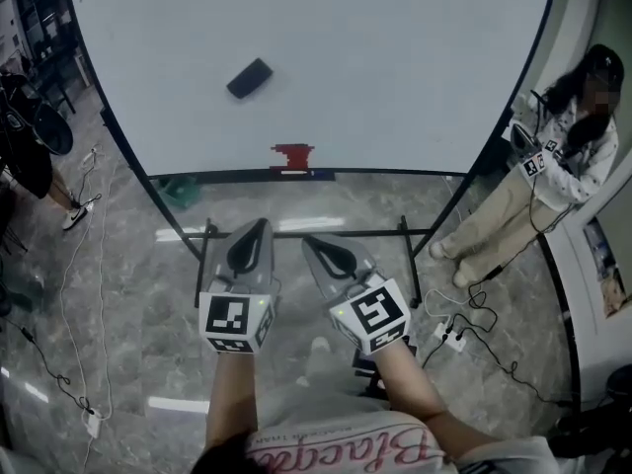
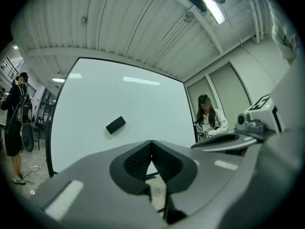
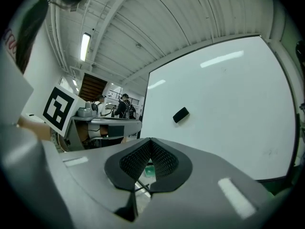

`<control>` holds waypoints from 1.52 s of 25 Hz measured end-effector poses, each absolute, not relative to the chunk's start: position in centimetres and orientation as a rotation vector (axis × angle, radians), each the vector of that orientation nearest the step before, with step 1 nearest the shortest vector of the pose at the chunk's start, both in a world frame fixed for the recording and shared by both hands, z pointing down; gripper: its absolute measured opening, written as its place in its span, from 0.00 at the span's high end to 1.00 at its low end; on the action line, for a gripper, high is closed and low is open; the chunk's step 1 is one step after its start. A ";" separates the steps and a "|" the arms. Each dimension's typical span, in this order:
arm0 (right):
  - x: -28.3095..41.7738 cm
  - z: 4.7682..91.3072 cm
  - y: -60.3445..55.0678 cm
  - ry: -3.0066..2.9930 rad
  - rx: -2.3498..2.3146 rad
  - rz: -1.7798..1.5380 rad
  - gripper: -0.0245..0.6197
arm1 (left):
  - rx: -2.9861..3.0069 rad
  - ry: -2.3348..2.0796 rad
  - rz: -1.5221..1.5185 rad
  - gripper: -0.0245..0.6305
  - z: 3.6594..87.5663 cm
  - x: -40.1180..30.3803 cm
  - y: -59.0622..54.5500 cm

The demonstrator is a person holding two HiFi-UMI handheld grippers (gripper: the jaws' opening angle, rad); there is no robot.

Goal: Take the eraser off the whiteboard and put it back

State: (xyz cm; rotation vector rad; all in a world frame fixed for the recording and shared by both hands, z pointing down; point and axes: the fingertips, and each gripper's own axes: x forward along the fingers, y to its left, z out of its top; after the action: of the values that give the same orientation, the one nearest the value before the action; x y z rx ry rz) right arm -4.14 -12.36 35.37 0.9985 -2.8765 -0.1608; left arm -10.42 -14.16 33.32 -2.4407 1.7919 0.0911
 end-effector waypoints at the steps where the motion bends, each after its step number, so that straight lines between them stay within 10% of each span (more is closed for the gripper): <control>1: -4.3 35.5 -13.0 -2.874 1.001 -0.154 0.96 | -2.439 1.790 0.082 0.96 33.2 -10.6 -14.9; 8: -5.9 36.2 -18.0 -2.863 0.988 -0.146 0.96 | -2.379 1.767 -0.036 0.96 32.8 -12.3 -20.7; 17: -8.4 35.5 -25.8 -2.885 0.972 -0.164 0.96 | -2.249 1.745 -0.153 0.57 30.0 -14.8 -29.4; 38: -11.3 33.1 -37.6 -2.903 0.990 -0.222 0.96 | -1.883 1.669 -0.563 0.60 26.8 -18.5 -44.1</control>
State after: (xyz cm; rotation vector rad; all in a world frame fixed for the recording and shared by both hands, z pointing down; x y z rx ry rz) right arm -11.33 -37.60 33.07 0.9896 -2.9030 -0.2220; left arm -18.55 -44.06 26.77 -1.8830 1.6686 -0.5625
